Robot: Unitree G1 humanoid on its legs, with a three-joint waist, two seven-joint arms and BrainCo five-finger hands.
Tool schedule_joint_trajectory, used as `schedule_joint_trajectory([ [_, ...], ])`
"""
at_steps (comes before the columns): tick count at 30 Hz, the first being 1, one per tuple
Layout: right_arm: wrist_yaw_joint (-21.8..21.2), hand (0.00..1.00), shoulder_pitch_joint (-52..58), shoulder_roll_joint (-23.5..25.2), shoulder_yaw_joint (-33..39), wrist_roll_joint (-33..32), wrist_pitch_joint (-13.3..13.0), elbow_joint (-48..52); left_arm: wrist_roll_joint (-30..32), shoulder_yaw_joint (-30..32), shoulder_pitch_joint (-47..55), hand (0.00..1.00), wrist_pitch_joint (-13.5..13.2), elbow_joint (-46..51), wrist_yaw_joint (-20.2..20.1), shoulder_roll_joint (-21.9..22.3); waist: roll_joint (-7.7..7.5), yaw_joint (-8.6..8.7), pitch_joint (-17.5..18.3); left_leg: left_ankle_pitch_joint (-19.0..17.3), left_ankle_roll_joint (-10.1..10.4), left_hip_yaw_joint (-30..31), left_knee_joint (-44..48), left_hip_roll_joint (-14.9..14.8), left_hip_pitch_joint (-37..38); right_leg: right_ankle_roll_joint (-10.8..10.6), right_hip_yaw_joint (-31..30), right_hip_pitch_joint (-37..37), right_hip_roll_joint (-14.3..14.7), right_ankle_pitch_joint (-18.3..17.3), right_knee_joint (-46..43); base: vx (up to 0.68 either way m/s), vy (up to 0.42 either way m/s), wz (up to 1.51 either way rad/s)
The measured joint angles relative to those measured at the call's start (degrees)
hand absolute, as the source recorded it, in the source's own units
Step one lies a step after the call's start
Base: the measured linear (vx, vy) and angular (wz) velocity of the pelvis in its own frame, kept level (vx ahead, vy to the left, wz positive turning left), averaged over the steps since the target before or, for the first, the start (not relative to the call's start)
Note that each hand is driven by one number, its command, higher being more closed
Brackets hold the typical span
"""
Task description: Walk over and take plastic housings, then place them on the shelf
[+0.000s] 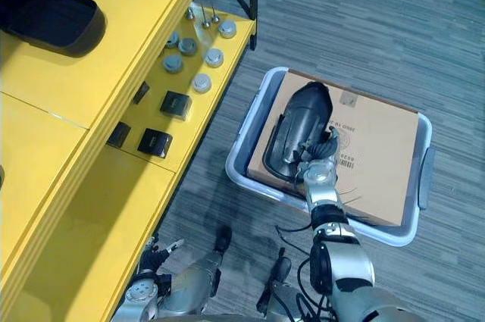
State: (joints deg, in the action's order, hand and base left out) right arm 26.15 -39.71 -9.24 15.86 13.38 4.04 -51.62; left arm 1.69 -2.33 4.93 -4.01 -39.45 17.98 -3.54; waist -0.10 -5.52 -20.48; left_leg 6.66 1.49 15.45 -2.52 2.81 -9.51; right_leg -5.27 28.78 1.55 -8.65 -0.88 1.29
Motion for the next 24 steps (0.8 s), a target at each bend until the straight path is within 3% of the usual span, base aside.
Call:
schedule_joint_trajectory([
  [6,-1.1,1.0,-0.1,2.2,-1.2,-1.7,0.5,-0.7,-1.3,-0.1,-1.4,0.0,0.4,-1.6,1.0,0.0,-0.02,0.07,-0.1,1.1,0.2,-0.6,-1.8,-1.0,0.7,0.2,-0.9,-0.6,0.6,0.1,-0.2,-0.04,0.005,-0.07],
  [11,-1.8,1.0,4.2,2.7,-2.4,-2.0,1.0,5.9,-1.4,-0.5,-1.5,0.0,0.4,-1.5,1.0,0.1,-0.12,0.51,0.0,1.1,0.2,-1.4,-2.6,-0.8,2.7,0.2,-2.3,0.6,0.2,0.1,-0.1,0.02,0.008,-0.07],
  [12,-1.5,1.0,6.1,2.8,-2.3,-2.5,1.1,8.9,-1.4,-0.5,-1.4,0.0,0.5,-1.6,0.9,0.3,-0.15,1.53,0.0,1.1,0.2,-1.4,-2.5,-0.8,2.9,0.2,-2.3,0.8,0.1,0.1,-0.1,0.0,0.0,0.0],
  [18,0.1,1.0,14.9,3.3,-1.7,-2.8,0.9,24.3,-1.3,-0.3,-1.1,0.0,1.0,-0.4,0.9,0.8,-0.64,2.47,0.4,1.1,0.2,-2.4,-2.5,-0.8,4.1,0.1,-3.9,1.2,-0.5,0.1,-0.3,-0.02,0.019,-0.11],
  [24,2.2,1.0,22.7,4.5,-1.0,-1.7,0.0,37.9,-1.2,-2.8,3.0,0.0,1.1,11.8,0.9,1.2,-0.8,4.56,4.1,0.5,0.0,-3.3,-2.5,-1.2,4.6,-0.3,-5.7,0.9,-0.3,0.1,-0.5,-0.06,0.013,-0.14],
])
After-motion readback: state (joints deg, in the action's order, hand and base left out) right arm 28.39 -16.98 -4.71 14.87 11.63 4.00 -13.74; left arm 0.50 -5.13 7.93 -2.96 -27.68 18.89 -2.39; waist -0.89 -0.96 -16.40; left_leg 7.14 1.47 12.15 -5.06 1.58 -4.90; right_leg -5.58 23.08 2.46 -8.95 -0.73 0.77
